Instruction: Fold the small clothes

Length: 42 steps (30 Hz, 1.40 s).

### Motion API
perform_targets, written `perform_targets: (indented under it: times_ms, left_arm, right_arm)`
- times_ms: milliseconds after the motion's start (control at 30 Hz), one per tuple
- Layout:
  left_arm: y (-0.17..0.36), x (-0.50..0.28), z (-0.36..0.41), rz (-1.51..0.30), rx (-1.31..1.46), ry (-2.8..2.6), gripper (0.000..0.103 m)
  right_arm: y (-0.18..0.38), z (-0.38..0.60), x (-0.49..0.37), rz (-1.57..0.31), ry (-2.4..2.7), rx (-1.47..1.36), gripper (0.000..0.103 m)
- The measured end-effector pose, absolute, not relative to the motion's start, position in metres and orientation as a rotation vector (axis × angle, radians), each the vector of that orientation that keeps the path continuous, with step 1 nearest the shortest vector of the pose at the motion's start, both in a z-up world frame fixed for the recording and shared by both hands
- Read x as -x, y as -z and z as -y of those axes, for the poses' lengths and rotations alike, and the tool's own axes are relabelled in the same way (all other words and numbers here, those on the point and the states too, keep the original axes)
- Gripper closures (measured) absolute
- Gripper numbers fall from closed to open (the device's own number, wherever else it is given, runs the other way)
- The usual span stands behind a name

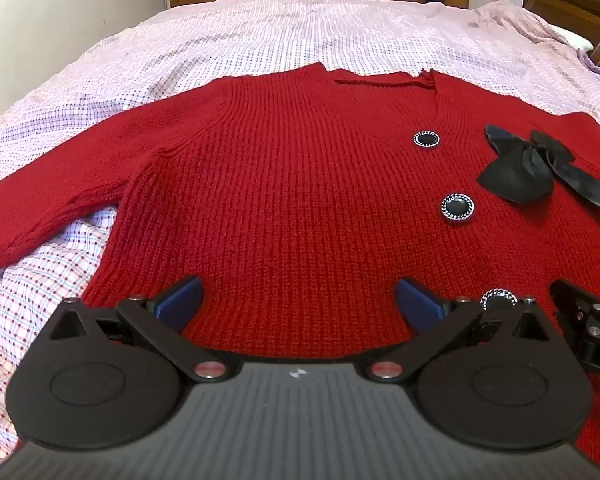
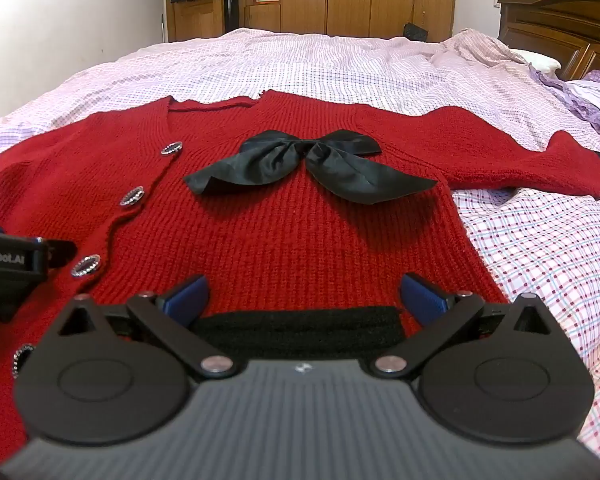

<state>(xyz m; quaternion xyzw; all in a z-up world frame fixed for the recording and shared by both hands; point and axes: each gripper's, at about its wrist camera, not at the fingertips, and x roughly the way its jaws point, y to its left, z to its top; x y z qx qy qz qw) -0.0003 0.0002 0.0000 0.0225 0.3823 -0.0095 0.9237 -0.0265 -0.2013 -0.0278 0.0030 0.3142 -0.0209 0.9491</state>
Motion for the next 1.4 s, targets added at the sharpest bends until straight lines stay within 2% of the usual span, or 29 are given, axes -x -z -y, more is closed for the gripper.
perform_targets:
  times_ms: [1133,1400]
  left_arm:
    - [-0.002,-0.003,-0.001,-0.805,-0.059,0.025,0.000]
    - [-0.015,-0.003,-0.001,-0.820,-0.052,0.026,0.000]
  right_arm:
    - [0.028,0.203,0.025,-0.653,0.040,-0.007,0.000]
    - [0.011,0.210,0.024,-0.713,-0.005,-0.033,0.000]
